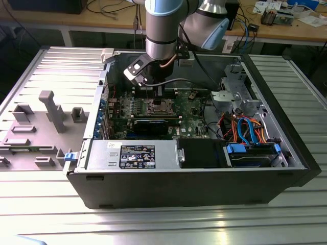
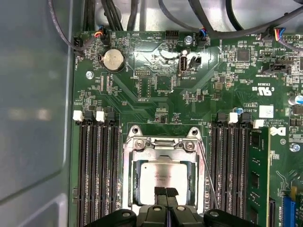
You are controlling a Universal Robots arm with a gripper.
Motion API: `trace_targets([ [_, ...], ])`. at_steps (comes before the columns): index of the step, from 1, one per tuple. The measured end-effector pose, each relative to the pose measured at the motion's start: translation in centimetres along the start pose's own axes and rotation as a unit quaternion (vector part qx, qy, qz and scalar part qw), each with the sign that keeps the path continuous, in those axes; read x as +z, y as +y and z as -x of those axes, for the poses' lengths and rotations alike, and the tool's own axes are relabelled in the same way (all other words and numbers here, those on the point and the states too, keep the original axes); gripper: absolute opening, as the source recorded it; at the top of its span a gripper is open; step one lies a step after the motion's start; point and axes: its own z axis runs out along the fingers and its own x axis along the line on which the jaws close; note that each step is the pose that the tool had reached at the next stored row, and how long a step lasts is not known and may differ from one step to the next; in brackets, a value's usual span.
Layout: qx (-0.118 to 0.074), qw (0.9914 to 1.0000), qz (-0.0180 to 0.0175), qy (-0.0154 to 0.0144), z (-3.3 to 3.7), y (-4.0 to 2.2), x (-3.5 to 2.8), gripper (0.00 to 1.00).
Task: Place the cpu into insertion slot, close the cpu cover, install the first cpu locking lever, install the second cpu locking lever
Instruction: 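Close the cpu cover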
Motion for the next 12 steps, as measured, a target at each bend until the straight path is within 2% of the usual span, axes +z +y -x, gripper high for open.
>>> trace_targets([
  [3,-0.004,0.99999,-0.0002,-0.0001,0.01,0.30,-0.01,0.11],
  [4,-0.004,0.99999,-0.0002,-0.0001,0.03,0.85,0.00,0.11],
  [6,-0.004,0.99999,-0.0001,-0.0001,0.05,1.16,0.00,0.11],
  [12,-0.004,0.99999,-0.0002,-0.0001,0.04,1.17,0.00,0.11],
])
